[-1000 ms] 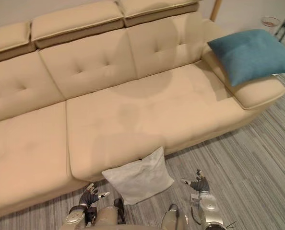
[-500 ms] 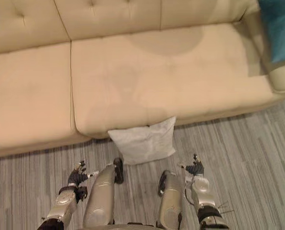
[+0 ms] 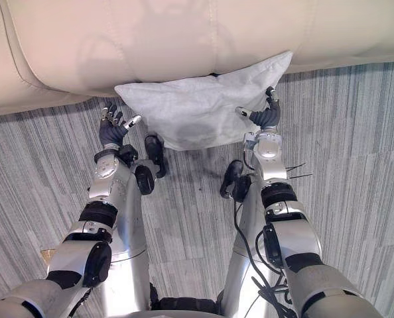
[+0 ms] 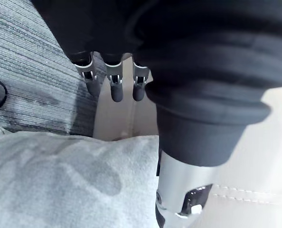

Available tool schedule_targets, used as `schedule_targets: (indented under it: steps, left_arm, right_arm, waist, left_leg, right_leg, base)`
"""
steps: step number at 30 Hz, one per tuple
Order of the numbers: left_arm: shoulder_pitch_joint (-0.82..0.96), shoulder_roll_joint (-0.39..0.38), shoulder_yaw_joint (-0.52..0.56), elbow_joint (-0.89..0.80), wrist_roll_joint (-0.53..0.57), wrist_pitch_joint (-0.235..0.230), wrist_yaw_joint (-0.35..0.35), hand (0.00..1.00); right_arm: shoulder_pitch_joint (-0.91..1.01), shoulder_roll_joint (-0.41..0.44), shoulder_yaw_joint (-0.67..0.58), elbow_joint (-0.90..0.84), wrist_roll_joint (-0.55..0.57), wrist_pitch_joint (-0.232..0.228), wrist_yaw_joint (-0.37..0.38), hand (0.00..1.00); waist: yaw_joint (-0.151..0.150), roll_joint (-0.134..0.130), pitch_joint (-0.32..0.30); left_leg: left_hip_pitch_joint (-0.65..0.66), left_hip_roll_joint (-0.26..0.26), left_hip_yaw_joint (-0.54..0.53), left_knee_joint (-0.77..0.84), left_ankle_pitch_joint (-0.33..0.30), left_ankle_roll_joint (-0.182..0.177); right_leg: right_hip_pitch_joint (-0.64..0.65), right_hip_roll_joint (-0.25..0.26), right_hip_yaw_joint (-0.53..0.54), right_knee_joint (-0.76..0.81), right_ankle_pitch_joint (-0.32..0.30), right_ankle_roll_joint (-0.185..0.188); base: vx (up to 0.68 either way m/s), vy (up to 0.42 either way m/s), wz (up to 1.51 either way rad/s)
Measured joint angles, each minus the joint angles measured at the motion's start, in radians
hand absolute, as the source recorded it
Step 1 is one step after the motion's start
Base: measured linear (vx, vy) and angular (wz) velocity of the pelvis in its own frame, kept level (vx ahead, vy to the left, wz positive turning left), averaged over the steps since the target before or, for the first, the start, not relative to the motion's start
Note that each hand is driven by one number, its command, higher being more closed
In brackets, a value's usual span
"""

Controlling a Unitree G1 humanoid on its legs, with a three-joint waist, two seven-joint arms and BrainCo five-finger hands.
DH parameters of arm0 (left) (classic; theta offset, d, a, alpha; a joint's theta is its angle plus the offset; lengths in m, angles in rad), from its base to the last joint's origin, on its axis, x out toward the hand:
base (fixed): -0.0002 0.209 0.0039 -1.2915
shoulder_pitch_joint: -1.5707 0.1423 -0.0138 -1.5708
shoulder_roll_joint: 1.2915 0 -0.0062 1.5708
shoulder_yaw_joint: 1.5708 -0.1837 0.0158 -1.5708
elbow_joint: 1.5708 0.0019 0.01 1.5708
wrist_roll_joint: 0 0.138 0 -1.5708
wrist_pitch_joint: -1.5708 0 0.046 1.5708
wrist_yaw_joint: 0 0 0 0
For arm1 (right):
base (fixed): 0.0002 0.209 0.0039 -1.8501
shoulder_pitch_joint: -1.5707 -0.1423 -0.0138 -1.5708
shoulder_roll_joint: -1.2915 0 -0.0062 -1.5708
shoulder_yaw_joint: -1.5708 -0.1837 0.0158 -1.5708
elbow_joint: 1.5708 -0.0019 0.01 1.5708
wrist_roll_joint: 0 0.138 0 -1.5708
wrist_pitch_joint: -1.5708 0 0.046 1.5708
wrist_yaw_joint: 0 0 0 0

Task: Pick up cushions and gather them together orderly.

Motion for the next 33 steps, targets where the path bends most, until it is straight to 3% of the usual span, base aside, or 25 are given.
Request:
schedule_targets:
  steps: [5,13,18,21,23,25,28,31,33]
  left_arm:
    - [-0.118,-0.033,-0.052,-0.049,-0.022,-0.003,0.071,1.0]
    - [-0.098,0.03,-0.118,-0.154,-0.022,0.0,0.122,1.0]
    - [0.025,0.042,-0.152,-0.307,-0.02,-0.015,0.126,1.0]
    - [0.158,0.041,-0.181,-0.423,-0.018,-0.041,0.125,1.0]
    - [0.291,0.021,-0.225,-0.454,-0.011,-0.06,0.123,1.0]
    - [0.422,0.005,-0.249,-0.5,0.008,-0.072,0.119,1.0]
    - [0.562,-0.002,-0.258,-0.525,0.019,-0.094,0.079,1.0]
    - [0.648,0.024,-0.276,-0.524,0.019,-0.1,0.056,1.0]
    - [0.697,0.035,-0.287,-0.524,0.02,-0.101,0.036,1.0]
  right_arm:
    - [-0.11,0.035,0.0,-0.012,-0.001,0.025,-0.06,1.0]
    - [0.001,0.036,0.097,-0.211,0.039,0.031,-0.064,1.0]
    - [0.194,0.07,0.155,-0.423,0.065,0.018,-0.058,1.0]
    - [0.363,0.104,0.181,-0.619,0.065,-0.007,-0.034,1.0]
    - [0.519,0.122,0.214,-0.674,0.06,-0.04,-0.015,1.0]
    - [0.662,0.134,0.239,-0.755,0.056,-0.057,0.004,1.0]
    - [0.807,0.136,0.264,-0.801,0.055,-0.09,0.05,1.0]
    - [0.884,0.133,0.281,-0.788,0.042,-0.099,0.093,1.0]
    - [0.936,0.121,0.28,-0.778,0.036,-0.098,0.121,1.0]
  waist:
    - [-0.001,0.0,0.0]
    - [-0.024,-0.001,-0.001]
    - [-0.024,0.0,-0.02]
    - [-0.016,-0.001,-0.03]
    - [-0.021,0.0,-0.127]
    - [-0.02,-0.002,-0.149]
    - [-0.021,-0.007,-0.247]
    - [-0.024,-0.023,-0.291]
    - [-0.024,-0.019,-0.31]
  left_leg:
    - [-0.113,0.035,0.01,0.036,0.005,-0.002]
    - [-0.064,0.058,0.01,0.02,0.029,-0.008]
    - [0.124,0.073,0.015,-0.09,0.036,-0.033]
    - [0.315,0.079,0.029,-0.201,0.039,-0.051]
    - [0.41,0.071,0.047,-0.294,0.047,-0.061]
    - [0.591,0.066,0.065,-0.375,0.068,-0.072]
    - [0.761,0.027,0.076,-0.525,0.09,-0.083]
    - [0.915,-0.025,0.072,-0.709,0.161,-0.092]
    - [1.0,-0.044,0.059,-0.829,0.209,-0.099]
  right_leg:
    - [-0.119,-0.002,0.005,0.07,-0.02,-0.008]
    - [-0.084,0.03,0.014,0.064,-0.02,-0.013]
    - [0.109,0.052,-0.019,-0.057,-0.006,-0.036]
    - [0.312,0.063,-0.06,-0.18,0.003,-0.047]
    - [0.419,0.062,-0.089,-0.279,0.008,-0.044]
    - [0.616,0.063,-0.115,-0.377,0.016,-0.037]
    - [0.796,0.059,-0.147,-0.527,0.029,-0.016]
    - [0.937,0.048,-0.181,-0.657,0.053,-0.008]
    - [1.033,0.062,-0.231,-0.749,0.077,-0.01]
  base:
    - [-0.06,-0.052,0.08]
    - [0.0,-0.034,-0.06]
    - [0.05,-0.041,-0.03]
    - [0.11,-0.062,0.1]
    - [0.19,-0.057,0.34]
    - [0.29,-0.04,0.35]
    - [0.27,-0.028,0.36]
    - [0.23,-0.049,0.47]
    - [0.21,-0.075,0.51]
